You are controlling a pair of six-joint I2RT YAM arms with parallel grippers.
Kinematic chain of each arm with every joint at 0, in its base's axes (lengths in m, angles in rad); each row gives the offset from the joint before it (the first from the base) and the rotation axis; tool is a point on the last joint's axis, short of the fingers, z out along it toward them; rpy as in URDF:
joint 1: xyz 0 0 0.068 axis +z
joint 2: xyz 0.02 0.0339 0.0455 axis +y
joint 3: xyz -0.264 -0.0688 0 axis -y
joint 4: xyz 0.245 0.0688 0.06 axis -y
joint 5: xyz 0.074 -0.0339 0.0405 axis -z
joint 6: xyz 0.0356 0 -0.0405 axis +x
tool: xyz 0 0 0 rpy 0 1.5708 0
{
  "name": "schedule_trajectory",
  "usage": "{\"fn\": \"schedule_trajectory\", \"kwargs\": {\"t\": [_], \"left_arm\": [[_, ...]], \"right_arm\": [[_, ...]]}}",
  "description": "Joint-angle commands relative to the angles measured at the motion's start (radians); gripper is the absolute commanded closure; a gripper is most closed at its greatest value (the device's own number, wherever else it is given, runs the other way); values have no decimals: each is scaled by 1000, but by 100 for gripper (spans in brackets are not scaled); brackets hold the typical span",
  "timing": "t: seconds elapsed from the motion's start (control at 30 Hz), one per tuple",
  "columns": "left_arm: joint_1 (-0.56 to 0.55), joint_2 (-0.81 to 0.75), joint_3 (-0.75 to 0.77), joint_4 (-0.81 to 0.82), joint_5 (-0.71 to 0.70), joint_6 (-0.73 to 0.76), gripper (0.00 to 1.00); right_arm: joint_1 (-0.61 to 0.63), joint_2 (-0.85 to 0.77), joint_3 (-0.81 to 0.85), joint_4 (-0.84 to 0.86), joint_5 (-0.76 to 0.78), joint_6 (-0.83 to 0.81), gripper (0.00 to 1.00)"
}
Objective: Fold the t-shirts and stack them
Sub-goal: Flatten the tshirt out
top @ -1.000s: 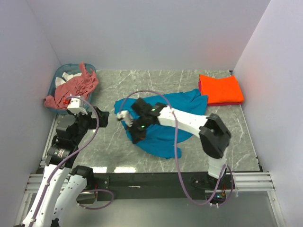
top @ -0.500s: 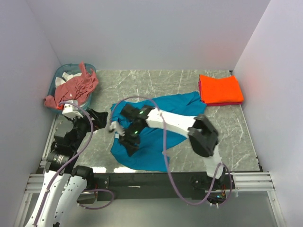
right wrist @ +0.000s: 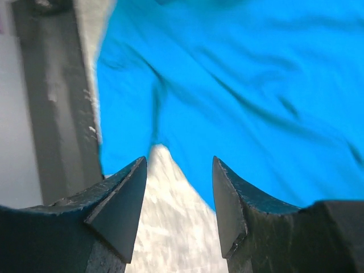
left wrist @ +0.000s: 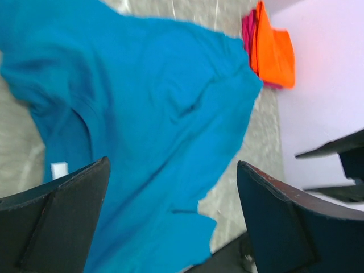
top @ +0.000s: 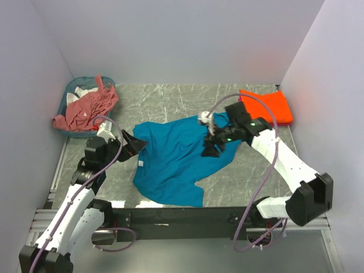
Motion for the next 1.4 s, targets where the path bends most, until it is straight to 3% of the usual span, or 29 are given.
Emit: {"fn": "schedule_trajectory", "kwargs": {"t": [0.0, 0.13, 0.43, 0.67, 0.77, 1.03, 1.2, 1.37], "left_arm": [[-13, 22, -24, 91, 98, -72, 3], [-66, 71, -47, 75, 32, -100, 2], [-118, 346, 140, -44, -366, 37, 7], [-104, 559, 300, -45, -471, 69, 11], [-87, 584, 312, -33, -467, 78, 11], [-55, 486, 259, -1, -353, 141, 13], [-53, 319, 291, -69, -307, 187, 9], [-38, 199, 360, -186, -393, 288, 1]], "right_arm": [[-160, -88, -75, 21, 0, -77, 43], [-286, -148, -173, 99, 25, -54, 43], [-334, -114, -203, 176, 131, 19, 43], [-400, 21, -140, 253, 333, 213, 44], [-452, 84, -112, 248, 326, 253, 45], [-651, 254, -82, 202, 166, 270, 50], [-665, 404, -18, 150, 113, 291, 53], [-662, 512, 55, 126, 103, 335, 54]]}}
